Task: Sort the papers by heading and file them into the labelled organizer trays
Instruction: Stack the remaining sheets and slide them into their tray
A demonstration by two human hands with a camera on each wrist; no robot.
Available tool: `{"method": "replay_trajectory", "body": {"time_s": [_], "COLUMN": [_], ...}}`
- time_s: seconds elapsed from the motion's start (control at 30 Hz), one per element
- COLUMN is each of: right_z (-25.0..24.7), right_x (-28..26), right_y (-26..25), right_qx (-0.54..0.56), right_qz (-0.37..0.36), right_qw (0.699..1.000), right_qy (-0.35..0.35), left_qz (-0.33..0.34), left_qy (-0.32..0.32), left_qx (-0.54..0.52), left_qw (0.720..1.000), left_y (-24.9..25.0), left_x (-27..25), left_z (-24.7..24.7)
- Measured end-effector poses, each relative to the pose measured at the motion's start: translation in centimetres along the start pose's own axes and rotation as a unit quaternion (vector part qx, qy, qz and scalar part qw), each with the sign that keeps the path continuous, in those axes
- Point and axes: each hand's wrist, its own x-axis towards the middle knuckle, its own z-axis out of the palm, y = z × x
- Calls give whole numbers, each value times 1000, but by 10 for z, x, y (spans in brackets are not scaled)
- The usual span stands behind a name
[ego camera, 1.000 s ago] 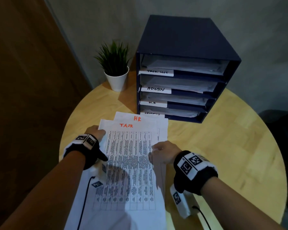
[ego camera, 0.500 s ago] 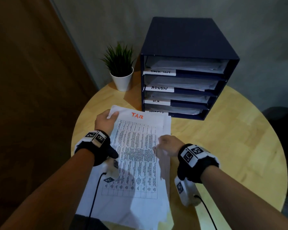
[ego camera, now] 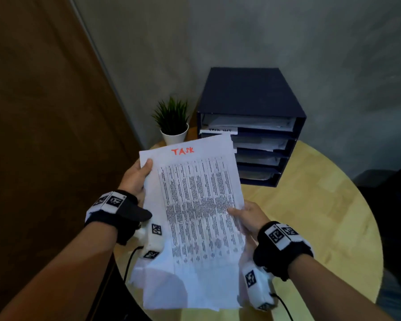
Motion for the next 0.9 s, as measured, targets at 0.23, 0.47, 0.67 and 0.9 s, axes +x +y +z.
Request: {"method": "replay_trajectory", "body": {"time_s": [0.23, 0.47, 0.67, 0.9], "right_z": [-33, -43, -48, -56], "right_x": [-16, -13, -10, -8], "right_y": [14, 42, 58, 73], "right_qx": [147, -77, -118, -146], "right_qz": [47, 47, 98, 188], "right_qw": [987, 979, 962, 966], "right_qy": [45, 184, 227, 102], "left_qz": [-186, -212, -213, -182], "left_qy": [-132, -111, -96, -141], "left_qx": [220, 416, 373, 424], "left_qw": [948, 877, 898, 876], "left_y": [-56, -99, -124, -138], "left_x": [-24, -46, -45, -58], "left_z": [-8, 19, 23, 16]}}
